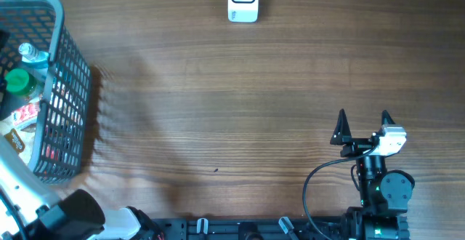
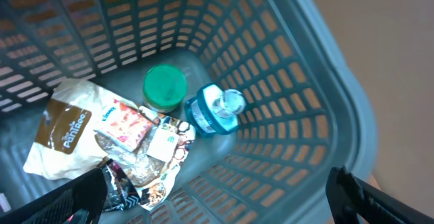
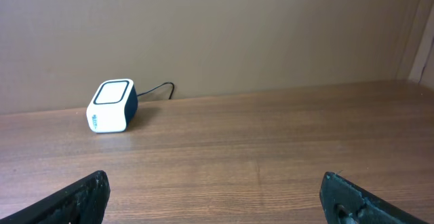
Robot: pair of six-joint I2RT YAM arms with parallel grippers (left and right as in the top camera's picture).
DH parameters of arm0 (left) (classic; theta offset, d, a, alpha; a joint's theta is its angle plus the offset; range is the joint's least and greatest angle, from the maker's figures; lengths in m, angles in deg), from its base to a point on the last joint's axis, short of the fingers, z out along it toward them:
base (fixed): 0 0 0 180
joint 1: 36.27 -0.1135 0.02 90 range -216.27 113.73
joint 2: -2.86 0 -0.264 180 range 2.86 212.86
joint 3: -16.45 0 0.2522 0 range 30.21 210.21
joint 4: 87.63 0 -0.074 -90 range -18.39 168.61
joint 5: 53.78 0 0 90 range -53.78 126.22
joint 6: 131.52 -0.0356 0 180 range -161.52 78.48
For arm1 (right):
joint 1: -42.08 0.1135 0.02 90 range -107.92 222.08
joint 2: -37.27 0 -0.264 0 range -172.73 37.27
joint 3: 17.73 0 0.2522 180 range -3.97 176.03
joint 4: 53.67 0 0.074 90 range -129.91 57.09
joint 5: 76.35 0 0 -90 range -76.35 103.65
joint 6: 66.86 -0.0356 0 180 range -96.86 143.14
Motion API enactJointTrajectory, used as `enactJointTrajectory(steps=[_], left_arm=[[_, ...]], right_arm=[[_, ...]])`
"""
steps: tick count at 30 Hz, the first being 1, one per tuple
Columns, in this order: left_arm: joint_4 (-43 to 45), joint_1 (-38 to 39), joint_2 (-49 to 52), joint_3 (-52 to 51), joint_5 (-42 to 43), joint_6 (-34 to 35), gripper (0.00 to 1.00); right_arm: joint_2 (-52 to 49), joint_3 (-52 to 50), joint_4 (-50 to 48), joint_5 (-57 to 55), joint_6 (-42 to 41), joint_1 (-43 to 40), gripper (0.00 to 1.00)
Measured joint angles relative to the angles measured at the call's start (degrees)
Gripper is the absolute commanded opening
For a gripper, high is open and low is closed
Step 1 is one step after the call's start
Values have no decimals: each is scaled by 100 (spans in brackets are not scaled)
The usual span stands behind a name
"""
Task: Scan the item barcode
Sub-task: 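Lower the left gripper into the basket over the mouthwash bottle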
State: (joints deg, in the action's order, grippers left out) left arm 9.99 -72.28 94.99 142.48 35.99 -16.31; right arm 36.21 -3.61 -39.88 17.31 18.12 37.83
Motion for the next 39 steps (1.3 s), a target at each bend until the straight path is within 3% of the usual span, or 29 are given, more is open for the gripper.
enactJointTrajectory(steps=[14,25,39], left_arm=[[76,-7,1263,0,-210,153,100],[627,-7,2111,2,-221,192,100],[776,-7,2188,26,101,212,100]], right_arm=[[0,0,0,0,0,0,100],[0,0,0,0,0,0,100],[0,0,0,0,0,0,100]])
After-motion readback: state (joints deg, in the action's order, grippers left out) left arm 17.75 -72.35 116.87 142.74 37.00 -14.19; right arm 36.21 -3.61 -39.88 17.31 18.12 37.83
